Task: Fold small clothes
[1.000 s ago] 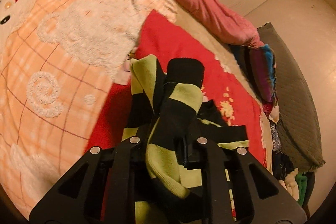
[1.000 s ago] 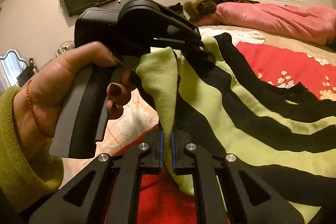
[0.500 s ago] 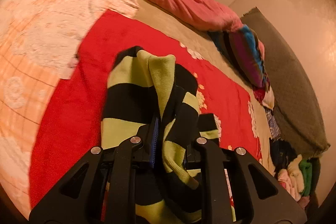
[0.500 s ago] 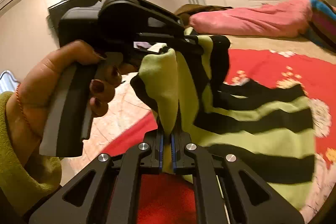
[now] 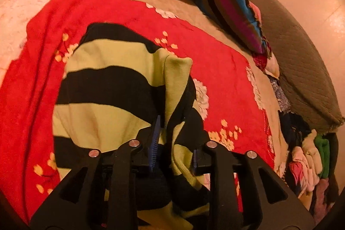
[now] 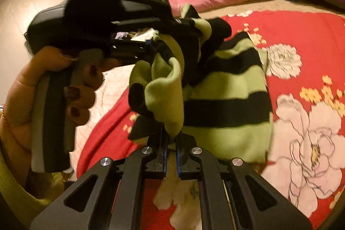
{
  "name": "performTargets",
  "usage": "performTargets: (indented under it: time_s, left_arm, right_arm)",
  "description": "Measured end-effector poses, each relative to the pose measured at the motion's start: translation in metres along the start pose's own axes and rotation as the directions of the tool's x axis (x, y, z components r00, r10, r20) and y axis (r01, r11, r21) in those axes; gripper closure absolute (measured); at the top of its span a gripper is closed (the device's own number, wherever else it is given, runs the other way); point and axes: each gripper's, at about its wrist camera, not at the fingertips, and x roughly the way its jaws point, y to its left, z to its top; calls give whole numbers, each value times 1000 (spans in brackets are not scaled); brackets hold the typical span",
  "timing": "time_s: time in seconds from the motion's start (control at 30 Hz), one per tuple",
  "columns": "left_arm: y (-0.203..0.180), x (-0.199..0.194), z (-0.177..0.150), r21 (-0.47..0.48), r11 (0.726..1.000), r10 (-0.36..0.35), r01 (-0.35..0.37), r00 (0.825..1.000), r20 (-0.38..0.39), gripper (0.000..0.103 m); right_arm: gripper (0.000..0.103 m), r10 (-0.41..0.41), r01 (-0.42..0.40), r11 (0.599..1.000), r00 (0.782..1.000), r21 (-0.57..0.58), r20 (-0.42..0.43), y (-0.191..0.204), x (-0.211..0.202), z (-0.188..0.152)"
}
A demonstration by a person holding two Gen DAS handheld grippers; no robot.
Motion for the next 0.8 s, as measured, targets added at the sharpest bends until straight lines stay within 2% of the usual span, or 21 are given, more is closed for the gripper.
performTargets:
  time_s: [0.03,0.1,0.13,0.17,0.33,0.43,0.5,0.53,0.67,0.73,0.8]
  left_arm:
    - [1,-1,-5,-5,1000,-3,3,1000,12,77]
    - [4,-2,-11,-19,999,-25,26,999,25,56]
    - [3,-2,-14,-28,998,-53,54,998,33,40]
    - [4,-4,-18,-39,996,-75,77,996,44,34]
    - [9,-32,-29,-35,999,-24,29,988,154,33]
    - [27,-56,-39,-71,995,81,-66,967,241,30]
    - [42,-66,-48,-107,985,164,-139,947,276,30]
    - [51,-70,-53,-131,979,192,-160,937,291,30]
    - [68,-69,-61,-150,968,238,-201,924,298,30]
    - [72,-63,-61,-131,967,247,-217,926,286,30]
    - [71,-52,-65,-94,964,264,-247,925,273,30]
  right_arm:
    - [97,-3,3,1000,1000,5,-6,-2,-1,-2]
    - [97,-8,9,1000,1000,14,-17,-5,2,-5]
    - [97,-13,13,1000,1000,18,-19,-5,3,-5]
    - [96,-17,17,1000,1000,23,-22,-6,3,-5]
    - [89,-38,39,999,999,28,-28,-11,1,-5]
    - [82,-57,58,998,998,30,-42,-15,-6,-10]
    - [67,-60,62,997,997,50,-45,-20,-13,-12]
    - [64,-66,68,996,997,59,-44,-22,-17,-11]
    - [56,-93,93,992,996,82,-1,-26,-43,-2]
    - [52,-103,101,991,994,89,24,-28,-51,10]
    - [42,-79,74,990,996,118,39,-34,-54,32]
